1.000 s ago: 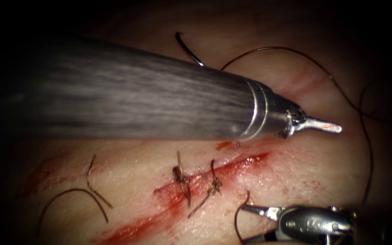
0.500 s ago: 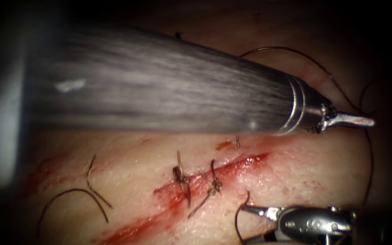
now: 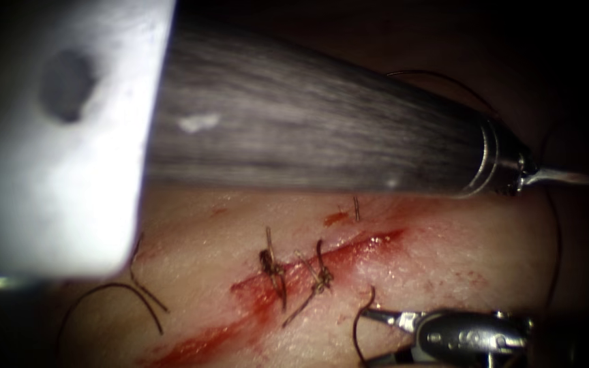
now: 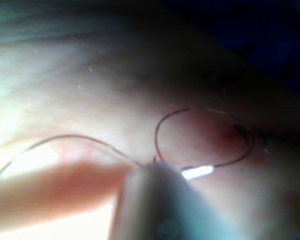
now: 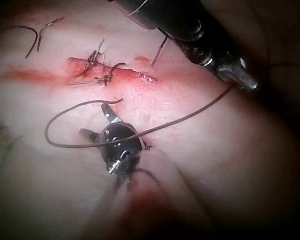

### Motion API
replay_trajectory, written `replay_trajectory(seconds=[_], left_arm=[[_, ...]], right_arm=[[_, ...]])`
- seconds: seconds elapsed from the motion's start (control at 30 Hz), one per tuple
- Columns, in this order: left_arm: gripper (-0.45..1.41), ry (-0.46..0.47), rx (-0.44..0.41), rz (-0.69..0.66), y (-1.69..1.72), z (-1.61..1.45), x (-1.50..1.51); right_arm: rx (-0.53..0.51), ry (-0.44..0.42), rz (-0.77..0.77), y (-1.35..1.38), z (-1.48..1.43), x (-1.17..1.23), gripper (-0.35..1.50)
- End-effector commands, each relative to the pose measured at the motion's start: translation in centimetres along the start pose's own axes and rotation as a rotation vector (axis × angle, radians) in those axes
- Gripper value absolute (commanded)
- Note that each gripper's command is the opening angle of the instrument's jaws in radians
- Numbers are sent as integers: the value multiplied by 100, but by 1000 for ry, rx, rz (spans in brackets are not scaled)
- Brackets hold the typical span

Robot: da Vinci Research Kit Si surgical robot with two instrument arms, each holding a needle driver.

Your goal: Wound Closure

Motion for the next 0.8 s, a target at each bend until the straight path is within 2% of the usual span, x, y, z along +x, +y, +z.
replay_trajectory(seconds=[0.03,0.07,0.1,0.13,0.27,0.33,0.37,0.4,0.5,0.7,0.8], left_arm=[[9,-1,-2,28,-6,1,3],[1,-3,-3,57,-7,-1,5],[-41,-13,7,117,-8,-8,11],[-45,-9,27,148,-9,-12,13],[-45,-18,146,229,-3,-36,24],[-45,-22,211,300,12,-62,30],[-45,-22,211,300,12,-62,30],[-45,-18,236,335,27,-81,35],[-45,-9,240,363,43,-97,42],[-45,26,254,455,86,-138,78],[-45,38,260,488,91,-147,88]], right_arm=[[3,3,3,-6,10,-3,148],[3,3,3,-6,10,-3,148],[3,3,2,-6,10,-3,148],[3,3,2,-6,10,-3,148],[3,3,2,-6,10,-3,148],[3,3,2,-6,10,-2,148],[3,3,2,-6,10,-2,148],[3,3,3,-6,10,-2,148],[7,5,4,-5,12,-1,148],[-1,2,19,5,18,11,148],[-2,2,27,8,19,20,148]])
